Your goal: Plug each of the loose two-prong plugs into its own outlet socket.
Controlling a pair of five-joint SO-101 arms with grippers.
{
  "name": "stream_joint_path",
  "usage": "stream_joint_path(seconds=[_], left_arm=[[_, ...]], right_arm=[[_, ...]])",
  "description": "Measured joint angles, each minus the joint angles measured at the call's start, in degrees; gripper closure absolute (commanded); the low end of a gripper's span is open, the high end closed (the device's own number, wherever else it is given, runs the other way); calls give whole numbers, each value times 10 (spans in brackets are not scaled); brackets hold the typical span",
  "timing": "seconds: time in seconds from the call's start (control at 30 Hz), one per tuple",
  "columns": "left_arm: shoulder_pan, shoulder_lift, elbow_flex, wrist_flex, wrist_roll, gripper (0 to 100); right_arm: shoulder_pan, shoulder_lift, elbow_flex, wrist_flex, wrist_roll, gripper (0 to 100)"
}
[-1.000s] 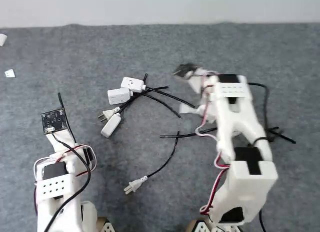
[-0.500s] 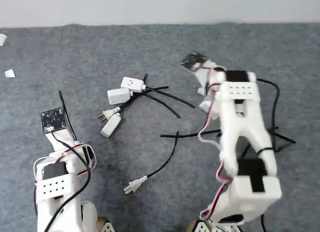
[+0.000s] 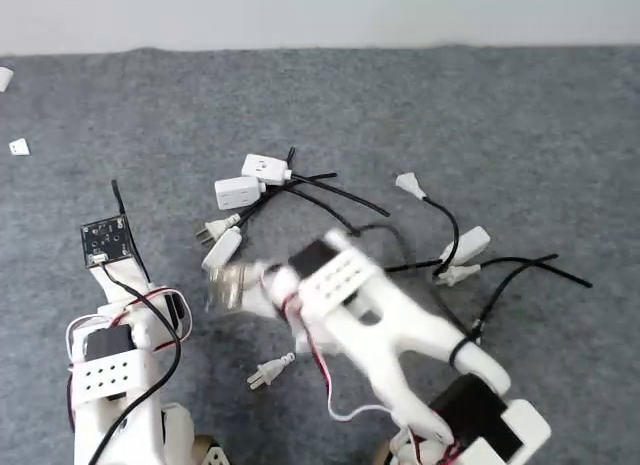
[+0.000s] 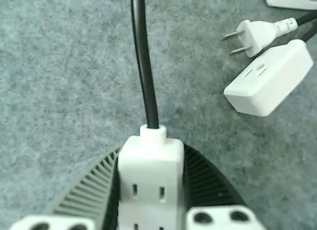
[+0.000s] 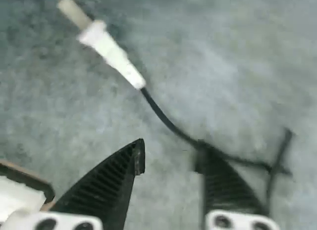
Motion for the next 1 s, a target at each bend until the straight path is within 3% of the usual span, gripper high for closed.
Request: stream_joint_path(seconds=[0.47, 0.7, 0.87, 1.0], left_arm=[[0, 0, 0, 0, 0, 988], [0, 0, 0, 0, 0, 988], [0, 0, 0, 0, 0, 988], [0, 0, 0, 0, 0, 988]], right_arm=[[-22, -2, 118, -179, 20, 897], [-18, -2, 118, -194, 21, 987], [29, -25, 118, -194, 12, 991], [110, -91, 118, -194, -73, 991]])
